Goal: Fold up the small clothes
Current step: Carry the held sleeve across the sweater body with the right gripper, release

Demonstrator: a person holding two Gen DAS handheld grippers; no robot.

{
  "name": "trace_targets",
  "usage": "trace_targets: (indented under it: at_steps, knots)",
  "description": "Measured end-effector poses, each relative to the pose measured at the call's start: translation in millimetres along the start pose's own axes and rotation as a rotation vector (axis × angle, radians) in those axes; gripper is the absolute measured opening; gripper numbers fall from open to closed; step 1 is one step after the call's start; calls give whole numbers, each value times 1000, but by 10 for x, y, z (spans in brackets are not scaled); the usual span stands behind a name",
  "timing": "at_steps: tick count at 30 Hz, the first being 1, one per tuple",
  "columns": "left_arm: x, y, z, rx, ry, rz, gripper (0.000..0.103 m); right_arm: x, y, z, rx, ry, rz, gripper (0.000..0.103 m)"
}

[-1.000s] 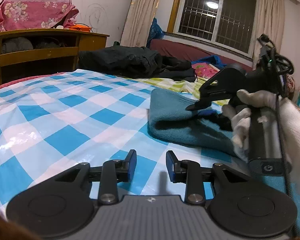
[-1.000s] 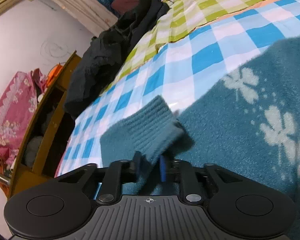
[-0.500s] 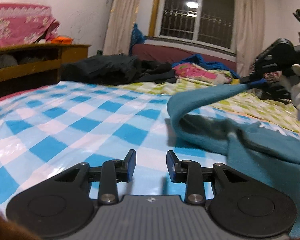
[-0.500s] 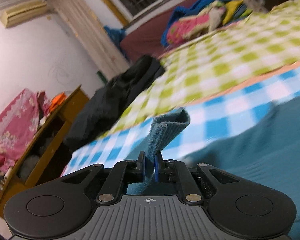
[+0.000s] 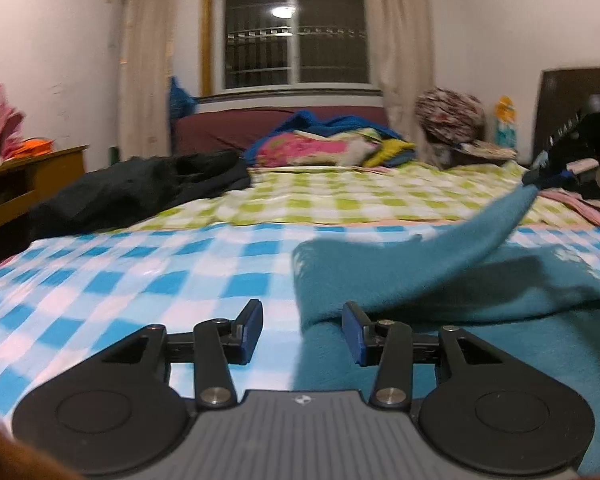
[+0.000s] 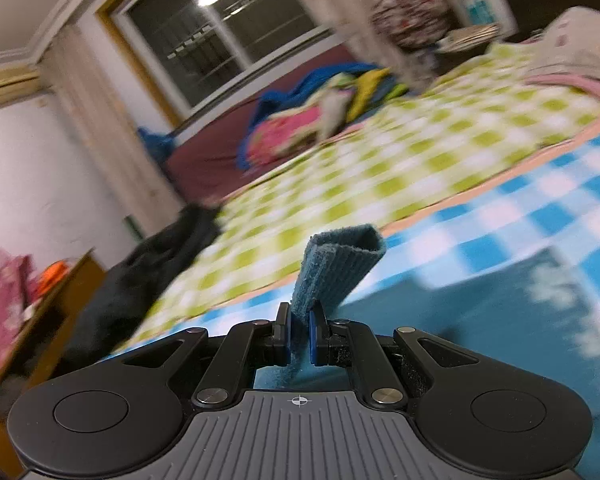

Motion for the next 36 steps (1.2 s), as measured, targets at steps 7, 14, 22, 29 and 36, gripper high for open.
trace_targets:
  at_steps: [7, 14, 22, 29, 36]
  knots:
    - [379, -38, -390, -78, -18, -81, 53, 877, -249, -96, -72, -144, -43, 9]
    - [419, 103, -425, -71, -5, -109, 54, 1106, -498, -90, -141, -137, -87, 15]
    - [534, 313, -757, -66, 4, -149, 54, 968, -408, 164, -68, -184, 9, 23]
    - [580, 160, -1055, -173, -9, -185, 54, 1220, -403, 66, -92, -231, 25, 26]
    - [589, 185, -1042, -185, -6, -174, 54, 1266, -427, -204, -130, -295, 125, 25]
Point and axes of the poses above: each gripper's, at about its wrist camera, not at the fingertips, and z roughly against the way its jaws point, x to its right, y to its top, the point moved 7 cm from there along -z, roughly the way its jaws point, and after that the axes turned 2 degrees about -x, right-handed, at the moved point
